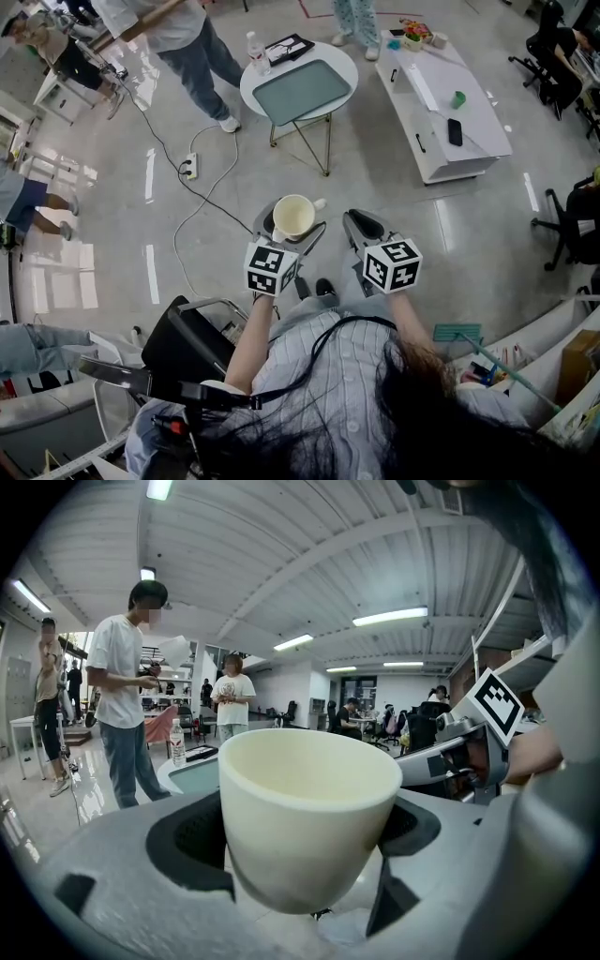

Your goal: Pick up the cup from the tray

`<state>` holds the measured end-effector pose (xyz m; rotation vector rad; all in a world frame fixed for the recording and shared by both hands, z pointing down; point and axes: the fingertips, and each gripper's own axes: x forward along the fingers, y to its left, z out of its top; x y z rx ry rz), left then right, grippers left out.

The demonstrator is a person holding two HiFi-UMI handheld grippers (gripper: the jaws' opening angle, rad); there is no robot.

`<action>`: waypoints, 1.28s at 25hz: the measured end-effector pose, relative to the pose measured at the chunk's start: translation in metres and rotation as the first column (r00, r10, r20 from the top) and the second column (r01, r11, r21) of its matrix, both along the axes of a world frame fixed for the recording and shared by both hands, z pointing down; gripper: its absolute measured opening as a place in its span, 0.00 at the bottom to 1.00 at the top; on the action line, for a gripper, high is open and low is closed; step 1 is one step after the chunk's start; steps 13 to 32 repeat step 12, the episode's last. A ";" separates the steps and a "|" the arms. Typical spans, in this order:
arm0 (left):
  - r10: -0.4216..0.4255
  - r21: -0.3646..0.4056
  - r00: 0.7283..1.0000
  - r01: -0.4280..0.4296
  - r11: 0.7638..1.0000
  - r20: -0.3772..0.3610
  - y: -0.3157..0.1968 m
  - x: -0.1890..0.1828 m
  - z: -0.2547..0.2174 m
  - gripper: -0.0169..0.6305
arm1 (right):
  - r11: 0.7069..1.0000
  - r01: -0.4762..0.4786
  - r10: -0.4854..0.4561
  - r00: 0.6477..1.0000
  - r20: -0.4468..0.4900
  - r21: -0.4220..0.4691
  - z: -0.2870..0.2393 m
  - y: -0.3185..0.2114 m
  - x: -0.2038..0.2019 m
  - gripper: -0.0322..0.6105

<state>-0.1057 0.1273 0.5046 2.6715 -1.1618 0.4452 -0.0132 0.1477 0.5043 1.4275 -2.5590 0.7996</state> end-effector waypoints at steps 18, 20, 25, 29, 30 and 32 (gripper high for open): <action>0.005 0.001 1.000 -0.005 1.000 0.002 0.005 0.001 0.000 0.74 | 1.000 0.003 -0.003 1.000 0.001 0.002 0.001 0.006 -0.002 0.14; 0.005 0.001 1.000 -0.005 1.000 0.002 0.005 0.001 0.000 0.74 | 1.000 0.003 -0.003 1.000 0.001 0.002 0.001 0.006 -0.002 0.14; 0.005 0.001 1.000 -0.005 1.000 0.002 0.005 0.001 0.000 0.74 | 1.000 0.003 -0.003 1.000 0.001 0.002 0.001 0.006 -0.002 0.14; 0.005 0.001 1.000 -0.005 1.000 0.002 0.005 0.001 0.000 0.74 | 1.000 0.003 -0.003 1.000 0.001 0.002 0.001 0.006 -0.002 0.14; 0.005 0.001 1.000 -0.005 1.000 0.002 0.005 0.001 0.000 0.74 | 1.000 0.003 -0.003 1.000 0.001 0.002 0.001 0.006 -0.002 0.14; 0.005 0.001 1.000 -0.005 1.000 0.002 0.005 0.001 0.000 0.74 | 1.000 0.003 -0.003 1.000 0.001 0.002 0.001 0.006 -0.002 0.14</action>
